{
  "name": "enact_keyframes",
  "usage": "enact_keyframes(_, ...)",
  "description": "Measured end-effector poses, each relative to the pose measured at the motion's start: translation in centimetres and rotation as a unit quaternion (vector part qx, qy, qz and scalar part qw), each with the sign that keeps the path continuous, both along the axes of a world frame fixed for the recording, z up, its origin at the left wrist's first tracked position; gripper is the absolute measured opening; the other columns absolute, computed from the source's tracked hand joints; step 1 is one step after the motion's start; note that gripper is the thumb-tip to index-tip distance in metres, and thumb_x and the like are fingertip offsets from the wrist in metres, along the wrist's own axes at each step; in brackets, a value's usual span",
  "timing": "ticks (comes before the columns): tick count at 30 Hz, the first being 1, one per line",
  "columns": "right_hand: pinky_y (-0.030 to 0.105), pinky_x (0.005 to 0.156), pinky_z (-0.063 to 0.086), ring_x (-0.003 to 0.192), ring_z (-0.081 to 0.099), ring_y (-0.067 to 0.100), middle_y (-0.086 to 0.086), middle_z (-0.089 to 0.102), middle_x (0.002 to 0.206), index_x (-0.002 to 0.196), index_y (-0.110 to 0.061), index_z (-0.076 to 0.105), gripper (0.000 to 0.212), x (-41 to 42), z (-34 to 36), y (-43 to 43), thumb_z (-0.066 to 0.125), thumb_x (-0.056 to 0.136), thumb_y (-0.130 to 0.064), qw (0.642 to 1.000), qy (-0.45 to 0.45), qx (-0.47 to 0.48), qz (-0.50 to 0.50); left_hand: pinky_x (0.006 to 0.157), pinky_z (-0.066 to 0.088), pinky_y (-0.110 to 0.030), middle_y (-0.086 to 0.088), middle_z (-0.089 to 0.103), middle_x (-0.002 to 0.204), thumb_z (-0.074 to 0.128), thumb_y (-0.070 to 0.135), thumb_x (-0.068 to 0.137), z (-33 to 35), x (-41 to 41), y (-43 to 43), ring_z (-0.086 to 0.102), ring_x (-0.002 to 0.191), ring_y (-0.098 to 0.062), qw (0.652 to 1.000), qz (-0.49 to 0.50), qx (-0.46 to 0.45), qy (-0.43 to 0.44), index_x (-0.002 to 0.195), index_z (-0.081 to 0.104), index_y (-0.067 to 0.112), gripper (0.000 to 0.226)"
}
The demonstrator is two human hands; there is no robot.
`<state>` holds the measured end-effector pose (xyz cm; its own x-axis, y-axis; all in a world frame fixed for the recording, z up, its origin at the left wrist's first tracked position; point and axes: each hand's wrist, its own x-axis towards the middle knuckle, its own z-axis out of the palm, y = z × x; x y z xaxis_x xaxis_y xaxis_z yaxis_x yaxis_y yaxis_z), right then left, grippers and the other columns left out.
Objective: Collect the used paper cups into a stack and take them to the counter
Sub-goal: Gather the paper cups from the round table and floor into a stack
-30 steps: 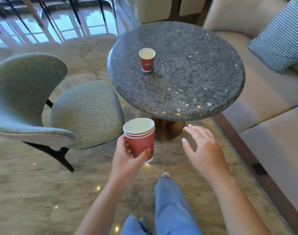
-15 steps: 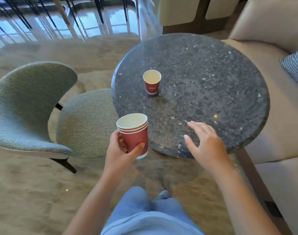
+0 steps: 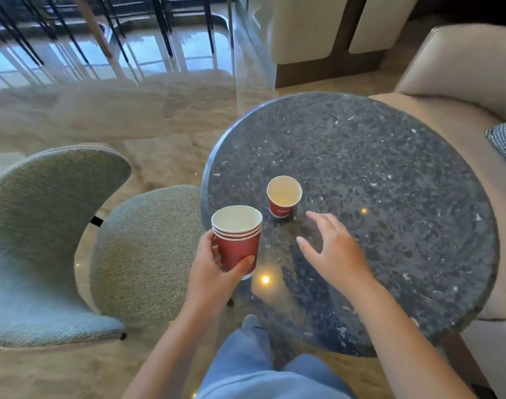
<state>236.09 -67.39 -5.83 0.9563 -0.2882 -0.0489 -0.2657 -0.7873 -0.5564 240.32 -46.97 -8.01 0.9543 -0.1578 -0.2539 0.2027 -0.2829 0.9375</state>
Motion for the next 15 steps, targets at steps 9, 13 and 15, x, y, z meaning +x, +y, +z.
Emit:
enact_keyframes(9,0.034,0.098,0.037,0.125,0.041,0.021,0.005,0.036,0.137,0.138,-0.016,0.024,0.076,5.5,-1.6,-1.1,0.064,0.078,-0.04,0.995,0.009,0.072,-0.063,0.082,0.043,-0.013,0.013,0.057,0.115,0.08,0.018,0.068,0.2,4.9,-0.9,0.054,0.104,0.001,0.999,-0.029,0.015,-0.018,0.119,0.043,0.033,0.065)
enact_keyframes(13,0.035,0.095,0.038,0.126,0.038,0.021,0.005,0.033,0.139,0.139,-0.015,0.022,0.083,7.6,-2.5,-1.3,0.066,0.075,-0.044,0.997,0.026,0.048,-0.051,0.088,0.044,-0.023,0.01,0.056,0.117,0.08,0.017,0.067,0.3,5.8,-1.0,0.054,0.107,-0.006,0.999,-0.02,0.025,-0.021,0.118,0.041,0.035,0.067)
enact_keyframes(15,0.035,0.094,0.038,0.126,0.037,0.022,0.005,0.032,0.14,0.139,-0.014,0.022,0.086,8.5,-3.0,-1.5,0.068,0.073,-0.046,0.997,0.035,0.041,-0.052,0.09,0.045,-0.027,0.009,0.056,0.117,0.08,0.016,0.067,0.3,6.1,-1.1,0.054,0.107,-0.007,0.999,-0.016,0.027,-0.017,0.118,0.04,0.036,0.067)
